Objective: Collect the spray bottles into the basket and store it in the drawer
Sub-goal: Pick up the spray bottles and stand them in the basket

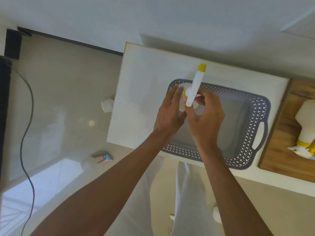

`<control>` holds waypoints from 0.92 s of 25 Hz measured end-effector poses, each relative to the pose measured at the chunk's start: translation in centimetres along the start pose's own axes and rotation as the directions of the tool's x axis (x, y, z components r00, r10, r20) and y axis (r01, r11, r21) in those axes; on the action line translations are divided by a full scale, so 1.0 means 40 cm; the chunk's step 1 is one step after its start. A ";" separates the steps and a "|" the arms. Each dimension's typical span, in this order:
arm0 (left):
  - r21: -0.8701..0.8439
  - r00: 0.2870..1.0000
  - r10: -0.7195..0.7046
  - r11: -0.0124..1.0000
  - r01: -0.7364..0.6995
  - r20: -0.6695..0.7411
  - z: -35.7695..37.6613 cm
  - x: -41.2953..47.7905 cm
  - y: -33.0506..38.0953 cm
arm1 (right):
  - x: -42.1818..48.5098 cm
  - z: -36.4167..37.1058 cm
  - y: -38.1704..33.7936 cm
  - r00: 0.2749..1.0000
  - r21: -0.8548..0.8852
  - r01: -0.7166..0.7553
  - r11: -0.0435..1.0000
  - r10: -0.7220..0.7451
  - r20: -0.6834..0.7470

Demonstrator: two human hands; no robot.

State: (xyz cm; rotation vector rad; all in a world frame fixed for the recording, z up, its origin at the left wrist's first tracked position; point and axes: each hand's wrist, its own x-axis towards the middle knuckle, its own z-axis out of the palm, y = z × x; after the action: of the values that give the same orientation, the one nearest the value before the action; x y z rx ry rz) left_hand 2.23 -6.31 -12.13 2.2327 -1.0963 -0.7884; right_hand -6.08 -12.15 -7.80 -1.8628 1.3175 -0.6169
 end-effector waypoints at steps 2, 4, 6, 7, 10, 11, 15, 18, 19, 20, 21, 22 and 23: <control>0.019 1.000 -0.027 0.999 0.027 0.000 0.001 0.012 -0.005 | 0.001 0.013 0.014 1.000 0.000 -0.011 1.000 0.011 0.008; 0.038 0.999 -0.035 0.999 0.034 0.021 0.002 0.020 -0.010 | -0.001 0.023 0.027 1.000 -0.002 -0.018 1.000 0.018 0.009; 0.073 0.998 -0.046 0.996 0.042 0.053 0.007 0.021 -0.017 | -0.010 0.031 0.038 1.000 -0.021 -0.002 1.000 0.002 0.005; 0.089 0.997 -0.053 0.995 0.048 0.058 0.009 0.021 -0.022 | -0.016 0.035 0.042 1.000 -0.032 0.008 0.999 -0.008 0.008; 0.108 0.996 -0.061 0.993 0.053 0.070 0.009 0.015 -0.029 | -0.027 0.042 0.051 1.000 -0.048 0.006 0.999 -0.005 0.014; 0.110 0.995 -0.061 0.993 0.052 0.076 0.007 0.016 -0.027 | -0.028 0.043 0.053 1.000 -0.042 -0.003 0.999 0.004 0.020; 0.069 0.993 -0.090 0.994 0.085 0.074 -0.033 -0.003 0.003 | -0.038 0.025 0.062 0.999 0.036 -0.042 0.998 0.041 0.019; -0.079 0.988 -0.120 0.991 0.112 -0.102 -0.103 -0.072 0.055 | -0.063 -0.052 0.087 0.995 0.091 -0.067 0.994 0.073 -0.067; -0.074 0.972 -0.081 0.995 0.066 -0.220 -0.123 -0.096 0.083 | -0.078 -0.096 0.103 0.989 0.106 -0.088 0.990 0.100 -0.112; -0.025 0.933 -0.003 1.000 -0.006 -0.359 -0.141 -0.114 0.117 | -0.094 -0.142 0.120 0.978 0.120 -0.119 0.986 0.138 -0.157; 0.023 0.874 0.086 0.996 -0.086 -0.479 -0.152 -0.125 0.158 | -0.107 -0.188 0.139 0.963 0.134 -0.159 0.978 0.184 -0.199; 0.049 0.819 0.173 0.983 -0.176 -0.547 -0.148 -0.126 0.209 | -0.118 -0.239 0.162 0.941 0.149 -0.207 0.967 0.238 -0.242; 0.054 0.791 0.261 0.959 -0.278 -0.553 -0.132 -0.123 0.267 | -0.130 -0.287 0.188 0.913 0.166 -0.262 0.951 0.300 -0.277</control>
State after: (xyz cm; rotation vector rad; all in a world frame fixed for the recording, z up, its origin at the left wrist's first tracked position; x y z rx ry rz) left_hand -2.09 -6.91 0.02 2.0147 -1.0534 -0.0125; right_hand -20.72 -12.15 -6.77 -1.4784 1.6672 -0.8297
